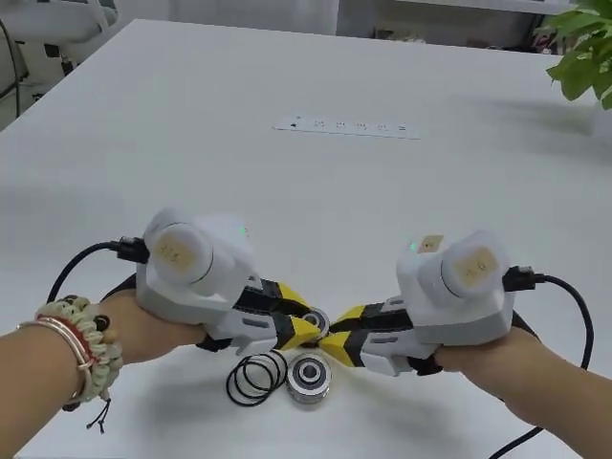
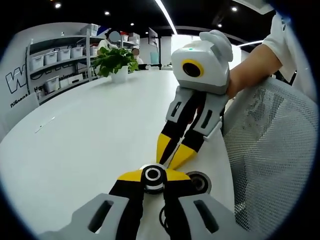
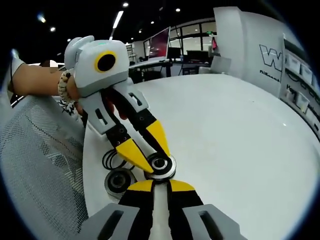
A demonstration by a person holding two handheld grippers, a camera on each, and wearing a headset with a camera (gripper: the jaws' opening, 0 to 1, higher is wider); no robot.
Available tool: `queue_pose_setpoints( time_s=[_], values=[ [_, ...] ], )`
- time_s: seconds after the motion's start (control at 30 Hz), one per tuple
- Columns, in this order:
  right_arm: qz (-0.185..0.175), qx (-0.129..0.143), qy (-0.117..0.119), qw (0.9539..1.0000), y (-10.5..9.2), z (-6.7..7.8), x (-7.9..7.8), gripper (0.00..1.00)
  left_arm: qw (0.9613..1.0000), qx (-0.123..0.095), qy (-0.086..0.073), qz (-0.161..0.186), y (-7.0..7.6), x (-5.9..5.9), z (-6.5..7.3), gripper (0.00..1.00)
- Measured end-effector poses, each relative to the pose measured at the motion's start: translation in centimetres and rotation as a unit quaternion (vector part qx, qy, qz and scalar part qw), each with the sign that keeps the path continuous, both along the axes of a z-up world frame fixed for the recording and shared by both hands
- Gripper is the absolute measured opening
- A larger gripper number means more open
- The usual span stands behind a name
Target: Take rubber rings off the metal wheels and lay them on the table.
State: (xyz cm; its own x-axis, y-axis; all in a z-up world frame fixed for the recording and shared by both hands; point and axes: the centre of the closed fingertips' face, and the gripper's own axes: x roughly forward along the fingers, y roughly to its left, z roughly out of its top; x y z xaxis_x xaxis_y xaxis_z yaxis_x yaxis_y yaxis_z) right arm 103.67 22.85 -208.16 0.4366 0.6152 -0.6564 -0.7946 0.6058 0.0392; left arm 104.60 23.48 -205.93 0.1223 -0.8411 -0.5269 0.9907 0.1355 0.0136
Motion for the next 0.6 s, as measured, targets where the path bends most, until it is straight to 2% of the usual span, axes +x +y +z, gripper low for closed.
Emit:
queue_pose_setpoints(
  time_s=[0.07,0.23,0.27,0.37,0.4,0.47,0.53,0.57,0.6],
  values=[
    [-0.002,0.012,0.004,0.9999,0.3,0.1,-0.1,0.0,1.0,0.0,0.0,0.0,0.0,0.0,0.0,0.08],
    [-0.01,0.008,0.006,0.9999,0.1,0.1,0.1,0.0,1.0,0.004,-0.003,0.0,0.1,0.1,-0.1,0.07],
    [-0.023,0.013,0.014,0.9996,0.0,0.0,0.2,0.0,0.9999,0.003,-0.011,-0.005,0.0,0.2,0.0,0.07],
    [-0.053,0.034,0.038,0.9973,-0.3,0.0,0.5,0.0,0.9999,0.005,-0.01,-0.004,0.0,0.1,0.0,0.07],
    [-0.068,0.043,0.051,0.9954,-0.5,0.1,0.5,0.0,0.9999,0.006,-0.01,-0.004,0.0,0.1,0.0,0.07],
    [-0.094,0.066,0.062,0.9914,-0.7,0.4,0.9,0.0,0.9999,0.006,-0.01,-0.004,0.0,0.1,0.0,0.07],
    [-0.12,0.101,0.084,0.984,-0.8,0.8,1.1,0.0,0.9999,0.006,-0.011,-0.004,0.0,0.0,0.0,0.07],
    [-0.127,0.108,0.089,0.982,-0.9,0.9,1.2,0.0,0.9999,0.006,-0.011,-0.003,0.0,0.1,0.0,0.07],
    [-0.139,0.127,0.098,0.9772,-0.8,1.2,1.3,0.0,0.9999,0.005,-0.011,-0.003,0.0,0.1,0.0,0.07]
  ],
)
